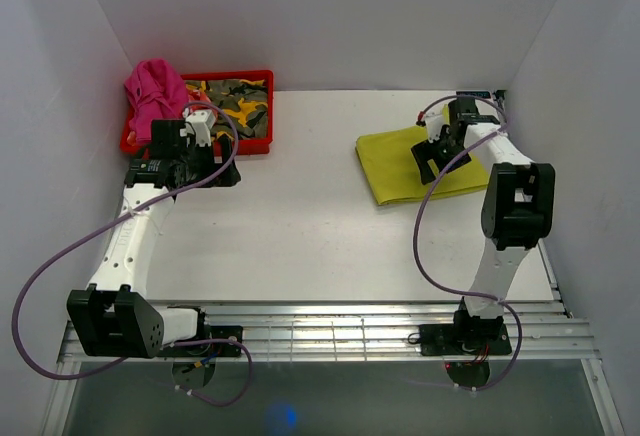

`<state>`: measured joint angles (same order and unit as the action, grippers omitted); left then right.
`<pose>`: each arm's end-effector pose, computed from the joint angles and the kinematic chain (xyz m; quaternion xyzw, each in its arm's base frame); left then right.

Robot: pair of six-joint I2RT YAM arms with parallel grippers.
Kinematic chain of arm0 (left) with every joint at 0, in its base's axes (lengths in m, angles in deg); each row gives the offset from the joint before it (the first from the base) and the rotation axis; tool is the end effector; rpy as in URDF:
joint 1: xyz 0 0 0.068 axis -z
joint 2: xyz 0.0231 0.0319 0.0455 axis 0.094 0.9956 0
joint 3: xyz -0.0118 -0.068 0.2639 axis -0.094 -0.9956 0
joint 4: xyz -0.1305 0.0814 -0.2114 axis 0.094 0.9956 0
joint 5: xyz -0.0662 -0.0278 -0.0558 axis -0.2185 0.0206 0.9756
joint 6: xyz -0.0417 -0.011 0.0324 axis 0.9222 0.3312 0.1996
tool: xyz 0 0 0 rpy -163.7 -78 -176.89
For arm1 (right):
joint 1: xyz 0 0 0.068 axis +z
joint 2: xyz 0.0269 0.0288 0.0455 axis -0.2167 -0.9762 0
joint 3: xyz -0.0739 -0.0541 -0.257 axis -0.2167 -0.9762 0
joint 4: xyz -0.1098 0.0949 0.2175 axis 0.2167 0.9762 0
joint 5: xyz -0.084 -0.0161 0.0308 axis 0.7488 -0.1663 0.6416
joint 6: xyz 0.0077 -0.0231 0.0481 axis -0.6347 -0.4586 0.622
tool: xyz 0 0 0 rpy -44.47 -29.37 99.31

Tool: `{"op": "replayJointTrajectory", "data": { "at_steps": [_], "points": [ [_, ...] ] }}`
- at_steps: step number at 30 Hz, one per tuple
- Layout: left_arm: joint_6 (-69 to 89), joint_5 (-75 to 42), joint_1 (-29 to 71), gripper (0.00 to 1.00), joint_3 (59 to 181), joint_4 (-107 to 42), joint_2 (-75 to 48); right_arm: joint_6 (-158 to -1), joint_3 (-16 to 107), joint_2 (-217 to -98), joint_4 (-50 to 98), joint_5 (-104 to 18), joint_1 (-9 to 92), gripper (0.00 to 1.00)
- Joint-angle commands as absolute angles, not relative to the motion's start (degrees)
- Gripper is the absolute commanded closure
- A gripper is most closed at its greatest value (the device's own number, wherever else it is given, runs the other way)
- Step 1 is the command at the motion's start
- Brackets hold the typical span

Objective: Fold and stack the trousers
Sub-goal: Neatly place the folded trousers to the corner

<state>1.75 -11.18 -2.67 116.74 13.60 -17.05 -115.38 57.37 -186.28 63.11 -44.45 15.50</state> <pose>0.2586 -0.0206 0.3316 0.0349 0.9248 -0.1290 0.3563 0.4079 0.0266 0.2286 -0.2855 0.9249 0.0167 0.2506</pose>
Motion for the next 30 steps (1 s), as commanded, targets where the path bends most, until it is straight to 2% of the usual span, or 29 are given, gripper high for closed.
{"op": "replayJointTrajectory", "data": {
  "at_steps": [1,10,18,22,30],
  "points": [
    [1.75,-9.84,-2.93,0.02,118.39,14.76,-18.79,-113.2,59.3,-189.08,67.45,-44.8,14.28,0.1],
    [2.19,-10.37,-3.02,0.02,118.03,15.03,-17.29,-99.93,59.47,-200.15,61.21,-33.11,14.01,0.09],
    [1.76,-11.16,-3.11,0.02,117.59,16.34,-16.85,-91.67,71.15,-209.12,60.94,-34.58,10.15,0.08],
    [0.35,-12.3,-3.11,0.02,117.86,17.75,-16.15,-94.81,76.16,-212.63,59.88,-38.19,9.79,0.07],
    [0.35,-13.09,-3.19,0.02,117.86,18.19,-14.75,-98.51,88.73,-219.23,61.38,-36.26,9.0,0.07]
  ]
}}
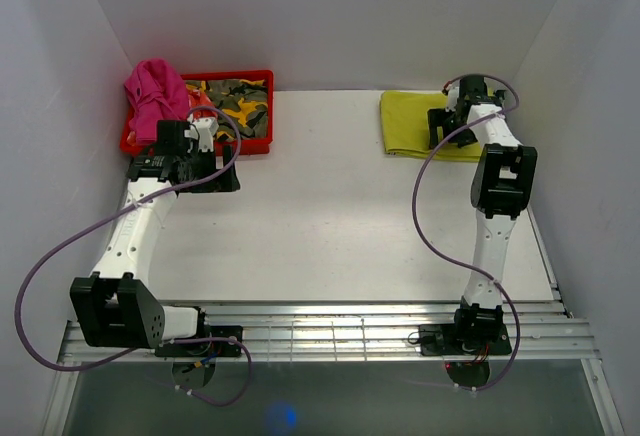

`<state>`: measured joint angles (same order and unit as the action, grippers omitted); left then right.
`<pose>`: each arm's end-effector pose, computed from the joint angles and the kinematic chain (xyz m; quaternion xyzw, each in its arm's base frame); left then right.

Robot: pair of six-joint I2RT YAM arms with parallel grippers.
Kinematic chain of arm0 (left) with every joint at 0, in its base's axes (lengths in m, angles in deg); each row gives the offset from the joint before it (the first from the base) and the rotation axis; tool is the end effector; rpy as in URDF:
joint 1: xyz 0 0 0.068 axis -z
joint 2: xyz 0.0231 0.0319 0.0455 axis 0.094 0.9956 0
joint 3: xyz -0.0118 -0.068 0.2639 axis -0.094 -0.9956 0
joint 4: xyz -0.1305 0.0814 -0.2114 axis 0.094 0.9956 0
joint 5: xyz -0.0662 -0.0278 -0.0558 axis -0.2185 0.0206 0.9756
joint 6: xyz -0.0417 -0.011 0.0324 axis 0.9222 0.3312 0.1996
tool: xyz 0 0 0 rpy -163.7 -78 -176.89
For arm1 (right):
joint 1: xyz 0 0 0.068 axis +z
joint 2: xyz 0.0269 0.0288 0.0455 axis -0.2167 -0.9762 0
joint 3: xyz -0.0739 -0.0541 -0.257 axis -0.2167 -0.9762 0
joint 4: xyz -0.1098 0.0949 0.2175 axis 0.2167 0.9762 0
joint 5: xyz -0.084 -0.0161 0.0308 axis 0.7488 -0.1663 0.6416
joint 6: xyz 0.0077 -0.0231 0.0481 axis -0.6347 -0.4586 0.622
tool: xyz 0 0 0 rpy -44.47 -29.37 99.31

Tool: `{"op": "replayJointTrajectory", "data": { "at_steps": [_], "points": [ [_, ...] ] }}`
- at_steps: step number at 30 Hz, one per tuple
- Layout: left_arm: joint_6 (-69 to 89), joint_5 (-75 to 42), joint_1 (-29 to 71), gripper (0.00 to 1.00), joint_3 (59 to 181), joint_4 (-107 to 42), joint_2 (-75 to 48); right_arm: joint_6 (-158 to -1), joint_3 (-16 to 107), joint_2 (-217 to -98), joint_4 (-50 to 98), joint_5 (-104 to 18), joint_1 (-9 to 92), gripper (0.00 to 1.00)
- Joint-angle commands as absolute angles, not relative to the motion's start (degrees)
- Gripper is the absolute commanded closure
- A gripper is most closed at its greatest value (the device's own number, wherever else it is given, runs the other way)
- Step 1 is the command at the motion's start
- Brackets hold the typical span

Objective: Fold and stack the trousers
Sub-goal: Neatly place the folded trousers to the corner

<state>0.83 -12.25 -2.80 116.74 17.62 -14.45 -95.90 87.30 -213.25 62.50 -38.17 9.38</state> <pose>0.2624 -0.0196 0.3157 0.0320 0.9449 -0.1166 0.3041 0.5190 -0.0270 0.1775 -0.0606 0.9604 -0.0106 0.2716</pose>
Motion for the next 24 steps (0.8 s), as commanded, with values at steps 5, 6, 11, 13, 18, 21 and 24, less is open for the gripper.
{"op": "replayJointTrajectory", "data": {
  "at_steps": [5,6,11,13,18,21,24],
  "points": [
    [-0.18,-13.88,-3.28,0.02,117.59,18.28,-14.04,-100.89,91.72,-221.6,60.85,-36.52,8.74,0.07],
    [-0.18,-13.88,-3.28,0.02,117.59,18.28,-13.78,-100.98,92.6,-221.87,60.68,-36.96,8.74,0.07],
    [-0.18,-14.24,-3.28,0.02,117.59,18.28,-13.08,-101.33,94.63,-223.19,59.88,-37.32,8.74,0.08],
    [-0.18,-14.41,-3.37,0.02,117.77,18.28,-12.9,-101.59,94.28,-222.84,59.54,-36.88,8.74,0.1],
    [-0.36,-14.67,-3.46,0.02,118.73,18.37,-12.81,-102.73,92.96,-219.24,58.92,-36.09,8.74,0.1],
    [-0.09,-14.07,-3.81,0.02,119.61,18.1,-12.9,-104.58,90.42,-213.63,57.17,-36.09,8.83,0.1],
    [0.08,-11.87,-4.42,0.02,120.84,17.14,-13.51,-106.6,87.52,-204.33,55.06,-34.85,8.83,0.1]
  ]
}}
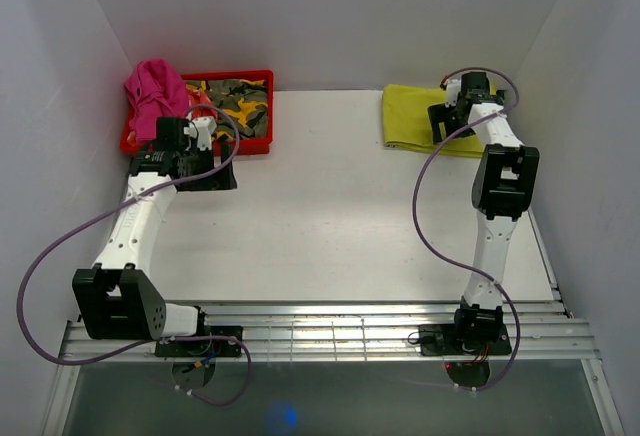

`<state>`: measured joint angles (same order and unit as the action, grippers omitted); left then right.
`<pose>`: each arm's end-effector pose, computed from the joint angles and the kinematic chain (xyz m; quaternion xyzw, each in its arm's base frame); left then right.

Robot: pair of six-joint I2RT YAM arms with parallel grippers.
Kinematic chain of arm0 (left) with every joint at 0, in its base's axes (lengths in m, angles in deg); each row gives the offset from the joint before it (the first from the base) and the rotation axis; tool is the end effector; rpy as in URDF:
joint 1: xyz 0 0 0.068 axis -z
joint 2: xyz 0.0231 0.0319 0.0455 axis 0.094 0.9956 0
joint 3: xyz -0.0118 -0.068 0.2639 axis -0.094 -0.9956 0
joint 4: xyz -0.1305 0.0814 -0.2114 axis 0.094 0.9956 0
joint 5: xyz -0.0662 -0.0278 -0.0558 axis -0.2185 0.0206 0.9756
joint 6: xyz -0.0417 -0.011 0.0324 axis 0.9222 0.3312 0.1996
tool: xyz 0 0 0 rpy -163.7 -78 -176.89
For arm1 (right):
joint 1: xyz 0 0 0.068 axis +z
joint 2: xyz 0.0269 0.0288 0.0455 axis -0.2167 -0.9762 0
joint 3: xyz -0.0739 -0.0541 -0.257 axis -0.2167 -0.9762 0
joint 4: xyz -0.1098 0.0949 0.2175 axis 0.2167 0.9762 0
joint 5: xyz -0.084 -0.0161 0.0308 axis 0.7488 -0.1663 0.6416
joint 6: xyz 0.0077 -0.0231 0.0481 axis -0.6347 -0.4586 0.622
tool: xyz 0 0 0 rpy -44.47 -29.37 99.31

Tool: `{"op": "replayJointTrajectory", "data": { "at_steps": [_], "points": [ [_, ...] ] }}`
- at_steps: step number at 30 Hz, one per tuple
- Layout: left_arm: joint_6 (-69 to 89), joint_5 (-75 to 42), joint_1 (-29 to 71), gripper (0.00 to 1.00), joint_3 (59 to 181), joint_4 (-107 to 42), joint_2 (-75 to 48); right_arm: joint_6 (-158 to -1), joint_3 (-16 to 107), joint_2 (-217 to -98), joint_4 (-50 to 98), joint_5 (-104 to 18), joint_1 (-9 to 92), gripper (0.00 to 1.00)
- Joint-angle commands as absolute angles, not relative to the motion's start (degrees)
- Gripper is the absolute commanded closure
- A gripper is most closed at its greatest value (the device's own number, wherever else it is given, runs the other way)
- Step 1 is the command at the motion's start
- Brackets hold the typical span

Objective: Fold and stack the trousers
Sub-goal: Neatly place the folded trousers to the corner

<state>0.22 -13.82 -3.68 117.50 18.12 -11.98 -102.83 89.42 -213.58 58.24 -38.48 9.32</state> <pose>0.2714 -0.0148 0.3085 0.0238 0.9521 -0.0997 0.2882 0.5302 -0.0279 0.1909 -0.1181 0.9393 -0.0336 0.3205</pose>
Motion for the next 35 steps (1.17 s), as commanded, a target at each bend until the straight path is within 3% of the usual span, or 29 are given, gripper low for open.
{"op": "replayJointTrajectory", "data": {
  "at_steps": [1,12,20,24,29,35],
  "points": [
    [0.08,-11.43,-4.77,0.02,121.37,16.88,-13.6,-106.95,86.99,-202.2,54.7,-35.2,8.83,0.1],
    [-2.54,-0.36,-7.24,0.02,130.25,17.31,-8.42,-111.95,78.57,-174.1,61.28,-43.73,8.74,0.1],
    [-5.54,1.13,-7.32,0.02,121.22,11.09,-9.37,-116.88,41.26,-147.63,61.55,-46.81,8.83,0.1],
    [-7.12,4.49,-7.41,0.02,112.43,9.14,-13.15,-118.03,29.2,-133.41,64.19,-51.73,8.83,0.1],
    [-10.2,1.15,-7.33,0.02,108.19,9.84,-17.37,-115.57,20.55,-127.22,65.6,-55.77,8.74,0.1],
    [-11.78,0.53,-7.41,0.02,104.94,11.33,-22.38,-113.55,20.71,-130.37,65.87,-57.71,8.74,0.1]
  ]
}}
